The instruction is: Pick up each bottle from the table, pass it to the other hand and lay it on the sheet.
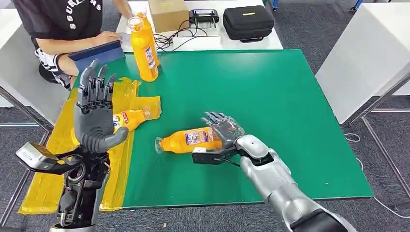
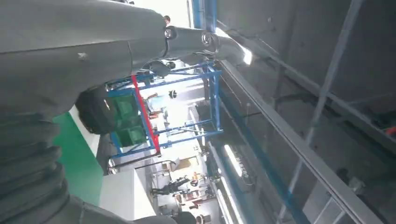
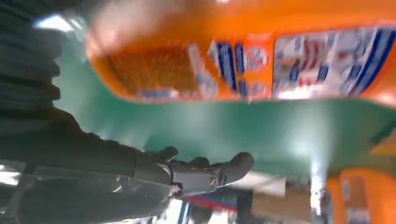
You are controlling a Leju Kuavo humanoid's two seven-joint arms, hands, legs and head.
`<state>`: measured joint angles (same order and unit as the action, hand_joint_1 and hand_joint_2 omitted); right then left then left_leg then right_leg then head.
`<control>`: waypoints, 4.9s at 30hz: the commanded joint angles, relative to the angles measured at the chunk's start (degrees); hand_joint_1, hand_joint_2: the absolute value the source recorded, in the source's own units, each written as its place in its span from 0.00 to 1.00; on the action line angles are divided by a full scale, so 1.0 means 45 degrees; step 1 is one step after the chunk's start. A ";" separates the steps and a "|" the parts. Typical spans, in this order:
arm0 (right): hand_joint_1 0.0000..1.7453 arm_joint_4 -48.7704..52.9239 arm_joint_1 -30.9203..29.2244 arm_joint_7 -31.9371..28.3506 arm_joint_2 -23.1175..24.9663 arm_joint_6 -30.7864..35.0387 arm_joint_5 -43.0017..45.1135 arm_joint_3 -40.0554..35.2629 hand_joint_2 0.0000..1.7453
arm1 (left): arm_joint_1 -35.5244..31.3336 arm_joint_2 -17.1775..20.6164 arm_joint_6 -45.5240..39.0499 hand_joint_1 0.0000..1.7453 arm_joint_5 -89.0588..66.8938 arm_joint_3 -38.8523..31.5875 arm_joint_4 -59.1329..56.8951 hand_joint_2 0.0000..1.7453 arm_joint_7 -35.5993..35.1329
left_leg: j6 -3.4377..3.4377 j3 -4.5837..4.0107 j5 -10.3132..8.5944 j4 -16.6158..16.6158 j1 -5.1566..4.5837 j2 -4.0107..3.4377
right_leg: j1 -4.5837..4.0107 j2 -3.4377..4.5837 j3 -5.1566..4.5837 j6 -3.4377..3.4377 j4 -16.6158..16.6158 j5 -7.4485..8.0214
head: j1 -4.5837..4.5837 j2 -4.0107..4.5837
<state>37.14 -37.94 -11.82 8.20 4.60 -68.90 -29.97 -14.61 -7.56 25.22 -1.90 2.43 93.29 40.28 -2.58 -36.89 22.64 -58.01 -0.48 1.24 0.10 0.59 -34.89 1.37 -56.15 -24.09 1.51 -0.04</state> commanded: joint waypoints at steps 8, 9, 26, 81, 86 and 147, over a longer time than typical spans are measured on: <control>0.00 -0.4005 -0.1488 0.0180 0.0226 -0.1413 0.1084 0.0787 1.00 | -0.0505 -0.0097 -0.0021 0.00 -0.0140 0.0821 0.0251 1.00 -0.0063 | 0.0036 0.0065 0.0027 -0.0005 0.0004 0.0008 | -0.0006 -0.0038 0.0077 -0.0003 -0.0001 -0.0036 | 0.0000 0.0000; 0.00 -0.4148 -0.1490 0.0366 0.0237 -0.1428 0.1071 0.0807 1.00 | -0.0429 -0.0041 -0.0066 0.00 -0.0122 0.0978 0.0593 1.00 -0.0063 | 0.0027 0.0042 0.0017 -0.0003 0.0006 0.0009 | -0.0007 -0.0031 0.0053 -0.0002 0.0004 -0.0023 | 0.0000 0.0000; 1.00 -0.4170 -0.1417 0.1279 0.0407 0.0192 0.0820 0.0941 1.00 | 0.0165 0.0593 -0.1180 0.00 -0.0456 0.2194 0.2539 1.00 -0.0063 | 0.0038 0.0092 0.0030 0.0007 0.0003 -0.0005 | -0.0006 -0.0026 0.0101 -0.0006 0.0013 -0.0034 | 0.0000 0.0000; 1.00 0.2440 0.2474 -0.6137 0.2299 0.5642 1.0498 -0.0099 1.00 | -0.1776 -0.0402 -0.1131 0.00 0.1885 0.0655 -0.5014 1.00 -0.3203 | 0.0035 0.0062 0.0025 0.0008 0.0011 -0.0030 | -0.0012 -0.0005 0.0059 0.0012 0.0011 -0.0026 | -0.0005 0.0000; 1.00 0.2436 0.2343 -0.6262 0.2150 0.4958 1.0371 -0.1427 1.00 | -0.1771 -0.0282 -0.1159 0.00 0.2614 0.0266 -0.4958 1.00 -0.3527 | 0.0036 0.0069 0.0022 0.0017 0.0018 -0.0034 | -0.0009 0.0003 0.0057 -0.0020 0.0007 -0.0018 | 0.0005 0.0000; 1.00 0.3347 0.2025 -0.4219 0.1940 0.7867 0.5611 0.3013 1.00 | -0.0660 -0.0514 -0.1264 0.00 0.1770 0.2256 -0.2455 1.00 -0.3471 | 0.0049 0.0074 0.0032 -0.0009 0.0022 0.0005 | -0.0015 -0.0046 0.0088 -0.0014 0.0002 -0.0040 | -0.0005 0.0000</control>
<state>62.84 -24.02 -37.15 18.58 39.98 -38.54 -15.39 -16.42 -9.46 19.37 6.49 5.86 76.72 25.64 -2.51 -36.90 22.62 -58.01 -0.44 1.28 0.09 0.51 -34.90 1.32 -56.16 -24.10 1.49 -0.04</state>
